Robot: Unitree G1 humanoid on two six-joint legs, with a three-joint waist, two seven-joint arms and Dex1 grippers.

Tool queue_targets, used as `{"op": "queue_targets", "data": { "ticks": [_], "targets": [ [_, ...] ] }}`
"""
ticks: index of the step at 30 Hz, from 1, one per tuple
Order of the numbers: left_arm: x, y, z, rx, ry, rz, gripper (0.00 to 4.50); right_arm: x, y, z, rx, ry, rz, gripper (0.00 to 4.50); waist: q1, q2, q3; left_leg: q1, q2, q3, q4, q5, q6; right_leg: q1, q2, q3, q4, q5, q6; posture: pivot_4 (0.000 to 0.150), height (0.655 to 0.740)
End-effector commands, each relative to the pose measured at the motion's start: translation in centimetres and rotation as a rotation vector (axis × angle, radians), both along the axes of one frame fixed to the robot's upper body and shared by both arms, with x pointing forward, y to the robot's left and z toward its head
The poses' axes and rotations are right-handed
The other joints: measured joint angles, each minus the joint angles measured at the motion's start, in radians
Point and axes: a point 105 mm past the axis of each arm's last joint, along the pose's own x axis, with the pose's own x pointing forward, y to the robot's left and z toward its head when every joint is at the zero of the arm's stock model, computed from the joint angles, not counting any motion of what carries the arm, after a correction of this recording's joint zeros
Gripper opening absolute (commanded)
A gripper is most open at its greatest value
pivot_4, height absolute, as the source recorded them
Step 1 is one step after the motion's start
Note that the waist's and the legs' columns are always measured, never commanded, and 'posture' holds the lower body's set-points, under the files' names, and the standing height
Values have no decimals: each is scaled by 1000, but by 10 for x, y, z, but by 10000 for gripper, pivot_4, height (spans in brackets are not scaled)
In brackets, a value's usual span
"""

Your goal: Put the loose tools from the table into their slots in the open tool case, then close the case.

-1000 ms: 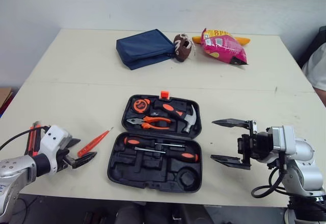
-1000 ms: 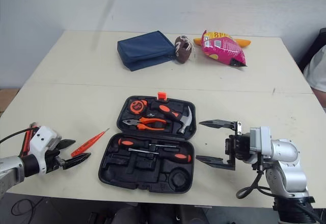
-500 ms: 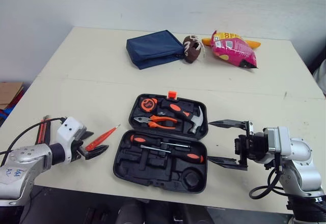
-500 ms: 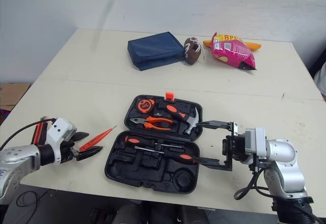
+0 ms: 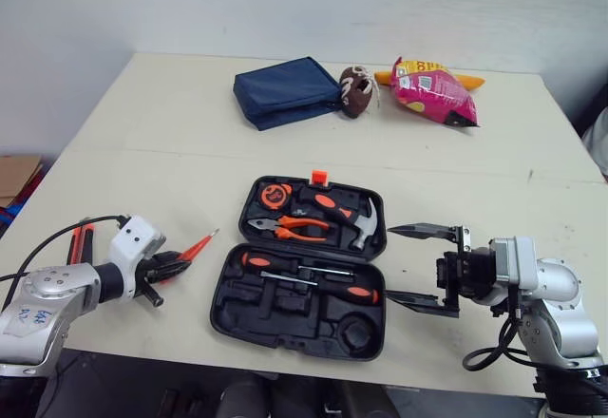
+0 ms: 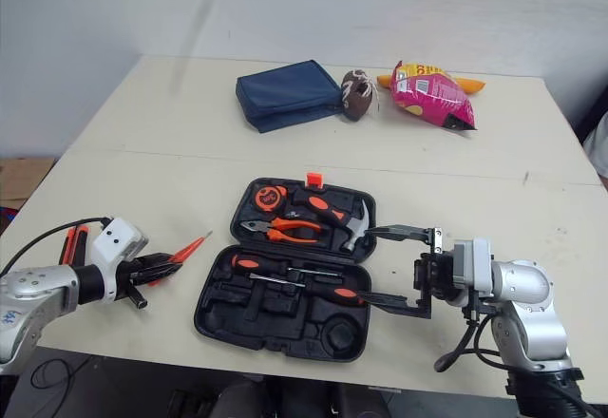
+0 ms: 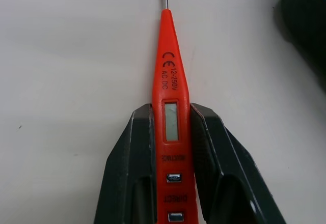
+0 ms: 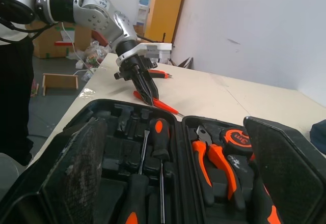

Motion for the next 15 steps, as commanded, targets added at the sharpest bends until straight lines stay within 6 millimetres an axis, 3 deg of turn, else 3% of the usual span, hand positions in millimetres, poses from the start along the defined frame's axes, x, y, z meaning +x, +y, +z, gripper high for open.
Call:
{"op": "queue_targets", "data": {
  "ticks": [1,4,6,8,11,15],
  "targets": [
    [-1,6,8,15,-61,-36,3120,-5,3,4,1,-21,12,45000,-3,0,0,0,0,0,0,0,0,0,0,0,0,0,0,1500,7400],
    [-1,-3,53,23,-239,-215,3120,-4,0,3,-7,-18,1,45000,-2,-2,1,-1,0,0,0,0,0,-1,0,0,0,0,0,1500,7400],
    [-4,-11,68,45,-273,-310,3120,-4,-3,1,-11,-15,-5,45000,-2,-4,2,-2,1,0,0,0,0,-2,1,-1,0,0,0,1500,7400],
    [-9,-34,81,55,-265,-464,3120,-2,-8,-3,-17,-9,-15,45000,0,-3,2,-2,0,0,0,0,0,-1,0,-1,0,0,0,1500,7400],
    [-19,-60,84,86,-228,-656,3120,-1,-13,-7,-24,-2,-23,45000,1,-3,2,-2,0,0,0,0,0,0,-1,-1,-1,0,0,1500,7400],
    [-25,-111,82,117,-134,-872,3120,-3,-24,-17,-55,22,-21,45000,1,-2,3,-2,0,1,1,-1,0,0,0,0,-2,0,0,1500,7400]
  ]
}}
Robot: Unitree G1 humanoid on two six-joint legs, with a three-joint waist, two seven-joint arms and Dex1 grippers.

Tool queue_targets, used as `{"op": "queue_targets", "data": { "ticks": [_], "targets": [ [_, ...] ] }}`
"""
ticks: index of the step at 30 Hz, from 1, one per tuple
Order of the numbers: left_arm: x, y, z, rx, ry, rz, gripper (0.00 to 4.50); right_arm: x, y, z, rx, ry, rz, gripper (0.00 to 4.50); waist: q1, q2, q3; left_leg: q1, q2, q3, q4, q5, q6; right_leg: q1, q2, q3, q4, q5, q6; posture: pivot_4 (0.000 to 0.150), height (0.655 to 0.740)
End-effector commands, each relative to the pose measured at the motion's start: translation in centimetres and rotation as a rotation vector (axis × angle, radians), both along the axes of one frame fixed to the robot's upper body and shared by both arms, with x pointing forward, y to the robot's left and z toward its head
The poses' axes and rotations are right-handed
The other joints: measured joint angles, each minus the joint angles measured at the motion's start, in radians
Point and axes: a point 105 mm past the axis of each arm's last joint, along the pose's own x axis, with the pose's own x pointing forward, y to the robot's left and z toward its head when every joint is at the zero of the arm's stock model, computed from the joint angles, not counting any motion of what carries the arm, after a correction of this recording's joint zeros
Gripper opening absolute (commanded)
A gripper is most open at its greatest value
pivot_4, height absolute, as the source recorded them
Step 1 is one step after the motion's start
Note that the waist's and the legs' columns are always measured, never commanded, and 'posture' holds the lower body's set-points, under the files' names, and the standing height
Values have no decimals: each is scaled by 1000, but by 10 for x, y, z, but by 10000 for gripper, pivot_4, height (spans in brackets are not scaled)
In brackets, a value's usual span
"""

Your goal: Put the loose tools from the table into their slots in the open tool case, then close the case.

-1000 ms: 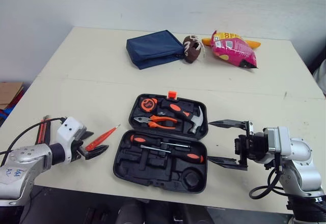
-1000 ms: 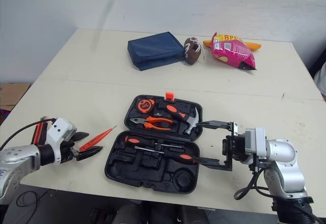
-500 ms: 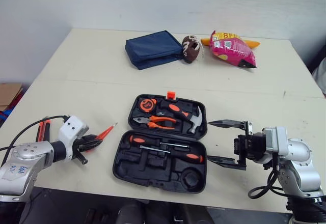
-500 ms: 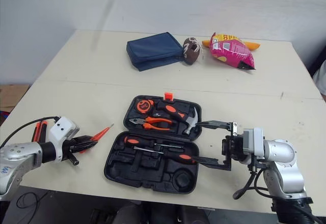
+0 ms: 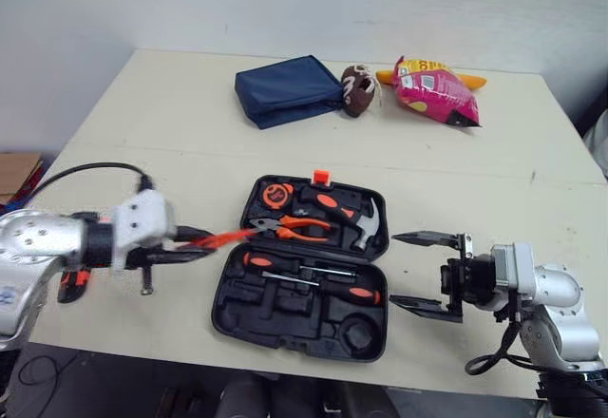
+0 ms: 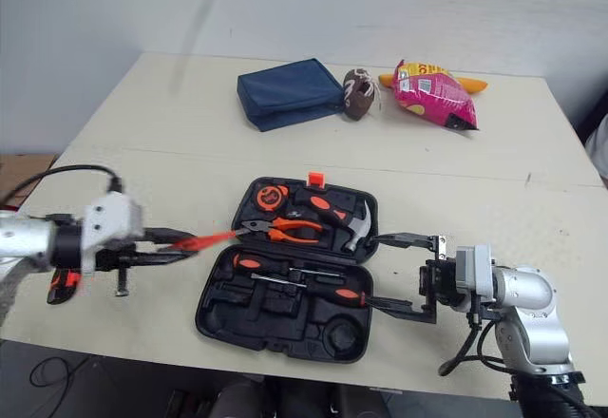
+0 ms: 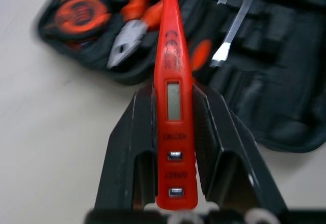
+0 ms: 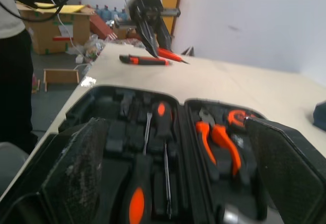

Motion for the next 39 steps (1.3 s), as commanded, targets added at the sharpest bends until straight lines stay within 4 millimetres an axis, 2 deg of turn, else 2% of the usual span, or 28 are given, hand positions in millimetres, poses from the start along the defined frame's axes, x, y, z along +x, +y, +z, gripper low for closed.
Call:
{"op": "queue_targets", "data": {
  "ticks": [1,7,12,17,26,33,39],
  "targets": [
    [-7,-37,-2,72,57,-138,3120,-4,-11,0,-28,-25,5,45000,0,0,0,0,0,0,0,0,0,0,1,0,0,0,0,1500,7400],
    [-4,-57,-17,246,114,-164,3120,-8,-15,-6,-33,-18,5,45000,-14,2,2,1,1,1,1,2,-3,0,4,4,2,0,2,1500,7400],
    [-6,-55,-28,391,147,-176,3120,-14,-18,-11,-35,-7,-5,45000,-17,2,2,1,1,1,2,3,-5,0,5,5,3,-1,3,1500,7400],
    [-9,-61,-30,392,175,-187,3120,-17,-19,-11,-38,-6,-11,45000,-16,2,2,1,0,1,3,3,-6,0,5,7,3,-2,5,1500,7400],
    [-1,-57,-42,423,159,-134,3120,-20,-14,-8,-36,-5,-16,45000,-10,2,2,1,0,1,4,4,-5,0,5,7,4,-2,5,1500,7400],
    [-2,-57,-53,437,183,-137,3119,-19,-10,-3,-36,-7,-16,45000,0,2,2,1,0,1,5,4,-5,0,4,7,5,-2,5,1500,7400],
    [-2,-48,-60,502,208,-125,3119,-17,-6,0,-33,-10,-18,45000,-1,2,2,2,0,1,4,4,-5,1,4,7,5,-2,5,1500,7400]
  ]
}}
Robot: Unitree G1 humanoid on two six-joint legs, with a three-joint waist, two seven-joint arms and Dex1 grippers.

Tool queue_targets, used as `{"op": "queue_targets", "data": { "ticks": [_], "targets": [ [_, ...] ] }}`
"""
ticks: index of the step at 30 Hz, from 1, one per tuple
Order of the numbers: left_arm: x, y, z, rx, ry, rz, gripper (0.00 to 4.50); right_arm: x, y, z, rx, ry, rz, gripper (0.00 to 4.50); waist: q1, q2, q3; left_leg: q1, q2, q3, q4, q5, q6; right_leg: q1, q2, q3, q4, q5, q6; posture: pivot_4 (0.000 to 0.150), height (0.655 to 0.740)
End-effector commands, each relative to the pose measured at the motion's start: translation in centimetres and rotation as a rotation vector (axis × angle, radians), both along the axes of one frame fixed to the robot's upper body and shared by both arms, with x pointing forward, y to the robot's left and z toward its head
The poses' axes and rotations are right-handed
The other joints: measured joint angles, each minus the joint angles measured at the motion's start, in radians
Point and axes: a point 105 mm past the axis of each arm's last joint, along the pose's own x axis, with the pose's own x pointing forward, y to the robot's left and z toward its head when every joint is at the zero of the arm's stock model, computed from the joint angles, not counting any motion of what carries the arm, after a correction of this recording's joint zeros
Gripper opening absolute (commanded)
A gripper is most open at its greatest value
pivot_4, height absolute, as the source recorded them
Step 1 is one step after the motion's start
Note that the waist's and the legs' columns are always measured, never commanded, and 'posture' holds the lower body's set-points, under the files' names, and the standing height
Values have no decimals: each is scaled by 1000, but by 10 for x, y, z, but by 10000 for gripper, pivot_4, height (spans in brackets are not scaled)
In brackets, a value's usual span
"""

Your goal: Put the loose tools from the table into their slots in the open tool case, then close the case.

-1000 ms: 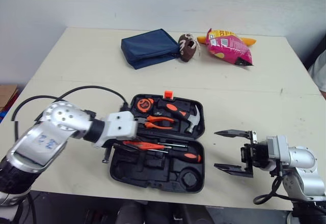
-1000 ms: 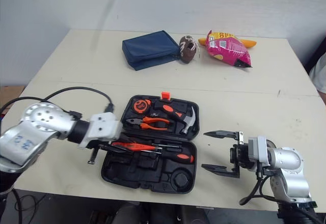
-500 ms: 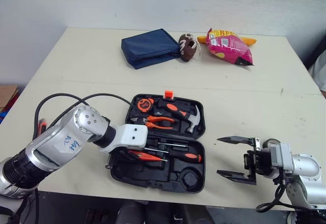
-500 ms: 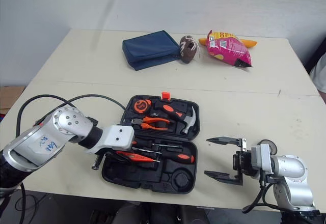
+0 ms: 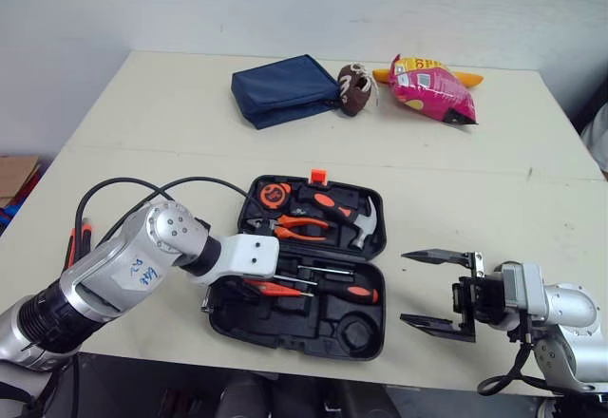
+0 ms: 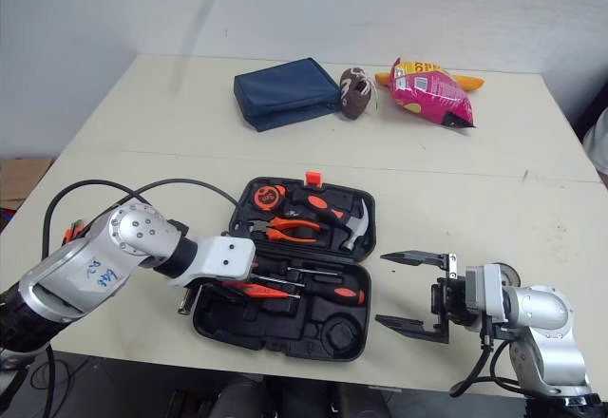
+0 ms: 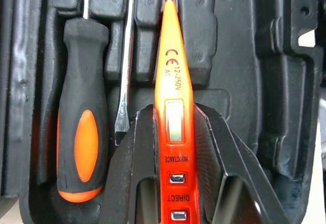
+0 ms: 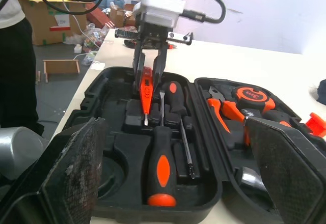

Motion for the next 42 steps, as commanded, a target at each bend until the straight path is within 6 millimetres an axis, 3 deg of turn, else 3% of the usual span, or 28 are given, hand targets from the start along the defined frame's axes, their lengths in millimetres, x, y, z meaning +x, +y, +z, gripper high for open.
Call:
{"op": "queue_targets", "data": {
  "ticks": [1,24,29,38,42],
  "targets": [
    [-2,8,-8,58,27,20,3118,0,3,9,2,-32,5,45000,0,0,0,0,0,0,0,0,0,0,0,0,0,0,0,1500,7400],
    [4,6,-6,53,-25,0,3118,1,7,11,12,-33,1,45000,-1,0,0,0,0,0,0,0,0,0,0,0,1,0,0,1500,7400],
    [1,-4,2,-1,-60,-38,26520,1,7,12,13,-28,5,45000,0,0,0,0,0,0,0,0,0,0,0,0,2,0,0,1500,7400],
    [-10,1,35,-33,-70,-34,26520,0,8,11,8,3,18,45000,0,0,0,0,0,0,1,0,0,-1,0,0,2,0,0,1500,7400],
    [-6,0,51,-180,-90,-19,26520,0,9,11,10,10,19,45000,0,0,0,0,0,0,1,0,0,0,0,0,2,0,0,1500,7400]
  ]
}}
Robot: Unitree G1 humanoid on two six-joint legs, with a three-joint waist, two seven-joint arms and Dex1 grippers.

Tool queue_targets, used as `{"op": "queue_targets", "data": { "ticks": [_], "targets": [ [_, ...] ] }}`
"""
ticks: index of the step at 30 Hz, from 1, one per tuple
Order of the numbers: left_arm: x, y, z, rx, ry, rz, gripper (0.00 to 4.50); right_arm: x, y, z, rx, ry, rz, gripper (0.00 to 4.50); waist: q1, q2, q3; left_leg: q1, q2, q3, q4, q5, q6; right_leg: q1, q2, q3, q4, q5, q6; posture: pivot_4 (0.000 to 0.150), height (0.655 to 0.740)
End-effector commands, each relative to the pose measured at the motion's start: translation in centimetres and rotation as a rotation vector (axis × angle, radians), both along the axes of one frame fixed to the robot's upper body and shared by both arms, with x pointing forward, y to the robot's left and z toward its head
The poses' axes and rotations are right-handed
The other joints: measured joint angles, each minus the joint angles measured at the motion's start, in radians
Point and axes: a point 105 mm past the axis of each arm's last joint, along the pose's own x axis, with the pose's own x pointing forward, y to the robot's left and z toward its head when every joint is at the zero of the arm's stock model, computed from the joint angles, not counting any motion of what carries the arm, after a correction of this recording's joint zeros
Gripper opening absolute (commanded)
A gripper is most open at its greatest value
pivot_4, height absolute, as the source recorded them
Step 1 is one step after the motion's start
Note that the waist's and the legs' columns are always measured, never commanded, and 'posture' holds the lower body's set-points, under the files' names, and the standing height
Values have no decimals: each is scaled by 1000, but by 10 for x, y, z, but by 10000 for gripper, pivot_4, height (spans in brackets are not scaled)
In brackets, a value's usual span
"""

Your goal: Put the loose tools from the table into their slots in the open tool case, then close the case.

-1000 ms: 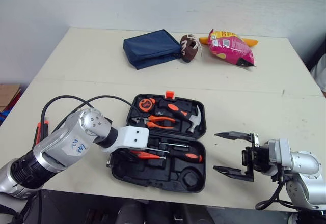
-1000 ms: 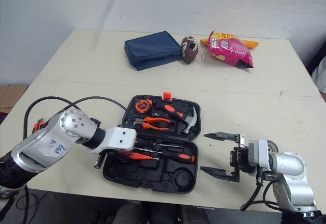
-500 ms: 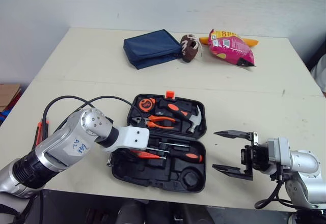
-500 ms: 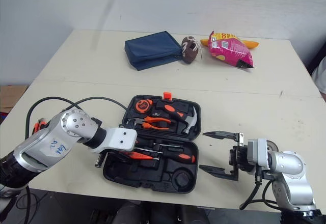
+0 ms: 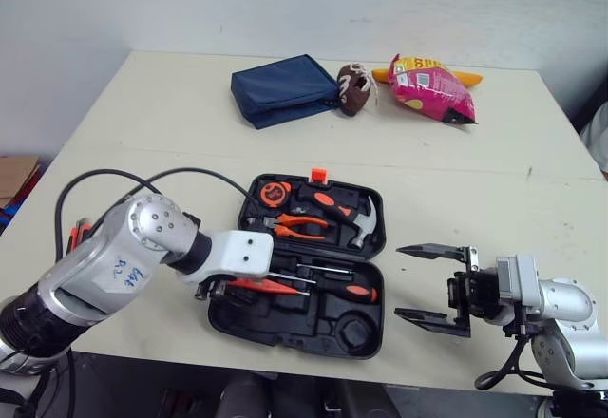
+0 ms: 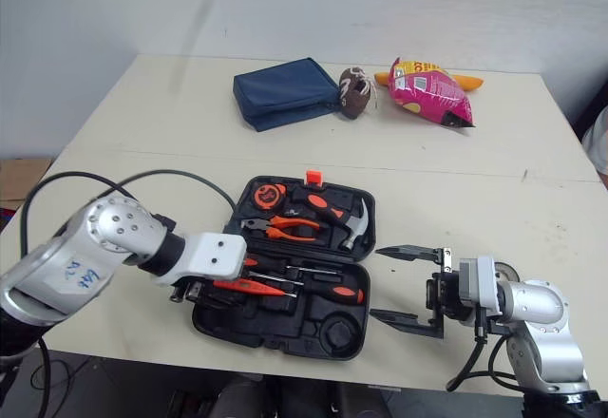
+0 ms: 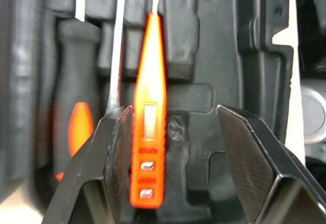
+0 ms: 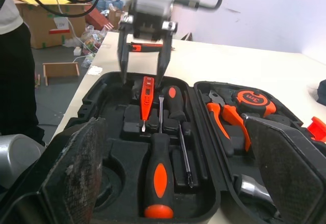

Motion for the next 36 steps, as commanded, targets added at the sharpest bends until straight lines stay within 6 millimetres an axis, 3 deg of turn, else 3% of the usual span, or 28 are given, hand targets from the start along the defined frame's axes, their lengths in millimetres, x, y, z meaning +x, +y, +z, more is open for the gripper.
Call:
{"op": "queue_targets", "data": {
  "ticks": [1,4,5,7,11,16,22,30,36],
  "targets": [
    [3,-1,18,-148,-60,-29,26520,-4,3,6,4,-15,20,45000,-1,0,0,0,0,0,0,0,0,0,0,0,0,0,0,1500,7400],
    [4,-2,28,-343,-70,-43,26520,-4,3,5,7,-12,18,45000,-1,0,0,0,0,0,0,0,0,0,0,0,1,0,0,1500,7400],
    [5,1,30,-406,-64,-30,24091,-4,3,5,6,-11,18,45000,-1,0,0,0,0,0,0,0,0,0,0,-1,1,0,0,1500,7400],
    [6,8,25,-521,-50,3,18100,-3,4,4,8,-11,17,45000,-3,0,0,0,0,0,1,0,0,0,0,-1,1,0,0,1500,7400],
    [6,16,2,-571,-87,-24,665,-1,4,5,10,-17,17,45000,-3,0,0,0,0,0,1,0,0,0,0,0,1,0,0,1500,7400],
    [11,17,-34,-609,-57,16,665,2,5,7,7,-27,15,45000,0,0,0,0,0,0,1,-3,4,0,-1,-1,0,0,1,1500,7400],
    [17,14,-52,-591,-17,68,665,3,-1,1,-1,-22,5,45000,0,0,0,0,0,0,1,-3,5,0,-1,-1,-1,0,1,1500,7400],
    [15,17,-78,-427,42,59,665,0,-11,-10,-8,-16,-7,45000,-3,0,0,1,0,0,0,-3,5,0,0,0,0,0,1,1500,7400],
    [13,14,-86,-358,63,44,665,0,-12,-12,-12,-19,-10,45000,-2,1,-1,1,0,0,0,-3,5,1,-1,0,0,0,1,1500,7400]
  ]
}}
